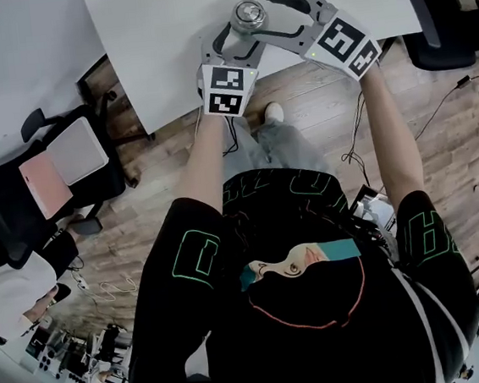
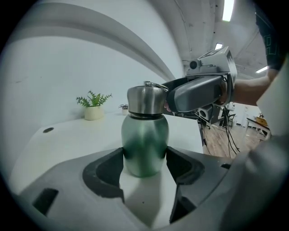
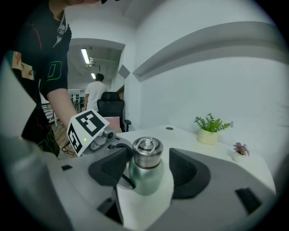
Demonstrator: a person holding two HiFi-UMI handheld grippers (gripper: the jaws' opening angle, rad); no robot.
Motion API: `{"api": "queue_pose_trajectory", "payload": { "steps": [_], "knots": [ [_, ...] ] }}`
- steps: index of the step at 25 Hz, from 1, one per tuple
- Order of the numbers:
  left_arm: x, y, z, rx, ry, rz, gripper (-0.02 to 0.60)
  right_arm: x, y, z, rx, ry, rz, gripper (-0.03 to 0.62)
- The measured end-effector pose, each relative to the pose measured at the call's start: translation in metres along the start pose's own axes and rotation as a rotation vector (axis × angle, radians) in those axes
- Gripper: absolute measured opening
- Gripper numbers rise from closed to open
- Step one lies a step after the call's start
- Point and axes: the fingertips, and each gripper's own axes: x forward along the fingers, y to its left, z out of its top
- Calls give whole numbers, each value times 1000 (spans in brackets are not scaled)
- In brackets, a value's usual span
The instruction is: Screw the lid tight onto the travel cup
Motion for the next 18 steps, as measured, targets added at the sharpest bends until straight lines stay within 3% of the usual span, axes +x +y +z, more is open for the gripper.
{"api": "queue_pose_trajectory", "payload": {
  "steps": [2,4,9,12,18],
  "knots": [
    [0,0,0,1,4,-2,308,4,-1,2,-7,2,32,295],
    [0,0,-1,2,8,-8,308,8,0,5,-12,-6,48,230],
    [1,0,-3,-2,7,-6,308,8,0,6,7,-38,4,225],
    [1,1,-3,-3,7,-4,308,8,-1,6,48,-67,-110,225],
    [1,3,-6,-4,12,8,308,11,-1,2,128,-55,-442,225]
  ]
}}
